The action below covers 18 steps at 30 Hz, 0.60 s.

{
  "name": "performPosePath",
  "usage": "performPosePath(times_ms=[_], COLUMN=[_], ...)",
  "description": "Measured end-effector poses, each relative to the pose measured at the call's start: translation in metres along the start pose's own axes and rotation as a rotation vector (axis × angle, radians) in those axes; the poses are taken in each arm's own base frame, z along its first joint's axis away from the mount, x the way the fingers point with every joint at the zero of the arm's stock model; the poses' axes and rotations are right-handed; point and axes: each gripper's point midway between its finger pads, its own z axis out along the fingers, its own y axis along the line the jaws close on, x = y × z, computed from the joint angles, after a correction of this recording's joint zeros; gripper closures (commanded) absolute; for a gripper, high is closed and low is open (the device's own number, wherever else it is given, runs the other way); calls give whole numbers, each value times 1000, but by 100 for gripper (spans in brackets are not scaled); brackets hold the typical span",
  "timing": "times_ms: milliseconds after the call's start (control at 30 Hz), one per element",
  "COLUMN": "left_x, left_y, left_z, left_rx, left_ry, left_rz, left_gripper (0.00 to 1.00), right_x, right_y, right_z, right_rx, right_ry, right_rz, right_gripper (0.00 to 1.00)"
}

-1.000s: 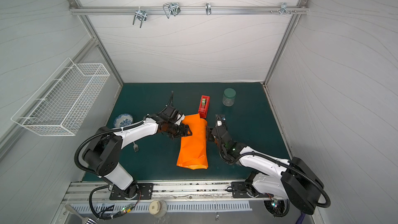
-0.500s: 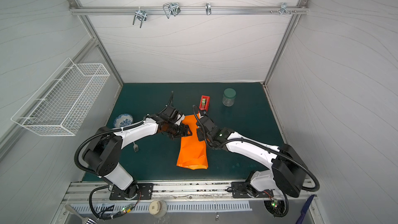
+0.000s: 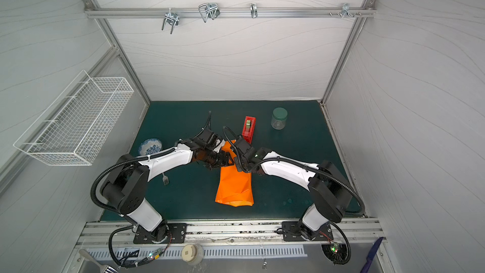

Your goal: Wrap the gift box in paper

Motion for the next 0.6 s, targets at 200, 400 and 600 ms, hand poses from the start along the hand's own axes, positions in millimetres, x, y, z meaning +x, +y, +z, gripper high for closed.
performPosePath(times_ms=[200,400,600], left_x=[0,0,0], left_y=[0,0,0], left_z=[0,0,0], left_rx=[0,1,1], left_ry=[0,1,2], left_rz=[-1,-1,-1], left_gripper=[22,22,22], right_x=[-1,-3,-4], right_y=[-2,-5,-5], right_z=[1,2,2], right_rx=[-10,-20,-26], right_ry=[5,4,2], right_rz=[14,30,35], right_gripper=[76,74,71])
